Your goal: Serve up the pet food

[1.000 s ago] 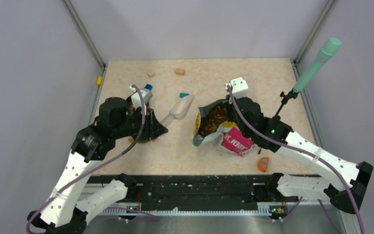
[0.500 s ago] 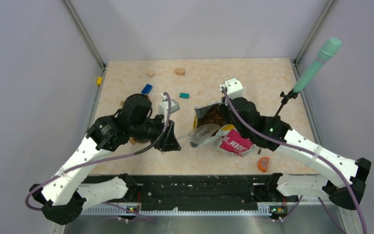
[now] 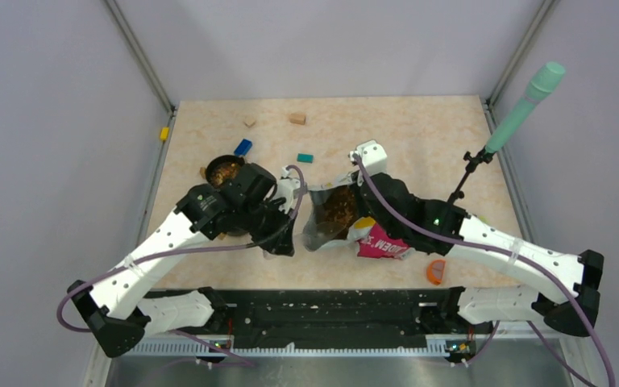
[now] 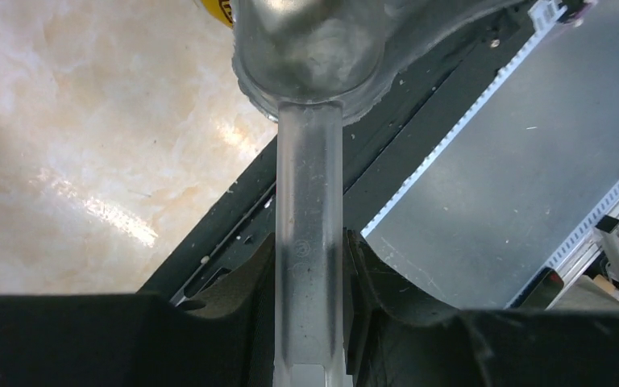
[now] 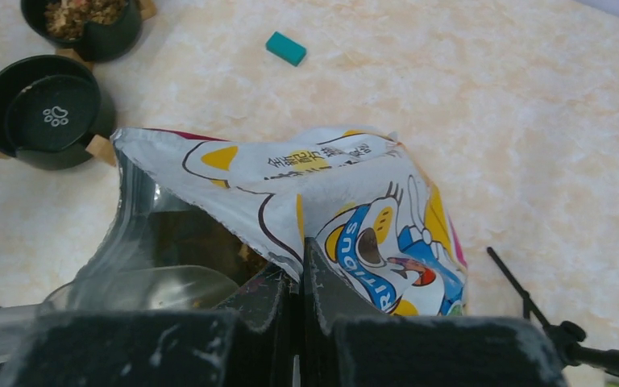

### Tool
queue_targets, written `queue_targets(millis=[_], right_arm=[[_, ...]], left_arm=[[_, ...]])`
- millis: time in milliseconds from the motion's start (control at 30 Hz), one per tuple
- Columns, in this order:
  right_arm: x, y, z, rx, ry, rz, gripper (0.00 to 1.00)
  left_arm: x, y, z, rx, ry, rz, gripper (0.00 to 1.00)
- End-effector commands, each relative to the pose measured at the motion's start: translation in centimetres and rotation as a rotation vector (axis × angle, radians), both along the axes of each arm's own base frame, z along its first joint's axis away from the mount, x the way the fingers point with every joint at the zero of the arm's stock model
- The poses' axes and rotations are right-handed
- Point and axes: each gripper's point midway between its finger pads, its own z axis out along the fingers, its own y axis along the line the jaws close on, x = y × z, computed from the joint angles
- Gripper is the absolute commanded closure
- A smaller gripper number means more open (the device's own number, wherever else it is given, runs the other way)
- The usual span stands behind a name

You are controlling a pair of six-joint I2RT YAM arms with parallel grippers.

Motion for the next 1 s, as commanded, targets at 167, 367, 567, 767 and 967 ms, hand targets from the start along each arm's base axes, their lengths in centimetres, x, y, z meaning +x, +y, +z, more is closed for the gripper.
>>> queue_targets(millis=[167, 367, 567, 767, 967], right_arm=[[-0.5, 4.9, -1.2, 0.186, 0.031, 0.056, 1.00], [1.8, 4.6, -3.9, 0.157, 0.038, 0.012, 1.00], [6.6, 0.1, -4.5, 0.118, 0.003, -0.031, 1.00], [7.9, -1.9, -3.0, 0.071, -0.017, -0.005, 1.00], [4.9, -3.0, -3.0, 0.118, 0.059, 0.022, 1.00]], left_arm=[[2.8, 1.4, -6.1, 0.193, -0.006, 0.132, 1.00], [6.6, 0.7, -8.3, 0.180, -0.139, 0.226, 1.00], [10.2, -2.4, -7.8, 0.099, -0.250, 0.207, 1.00], [10.7, -5.5, -8.4, 0.033, -0.185, 0.132, 1.00], [9.1, -5.2, -6.7, 0.014, -0.174, 0.055, 1.00]])
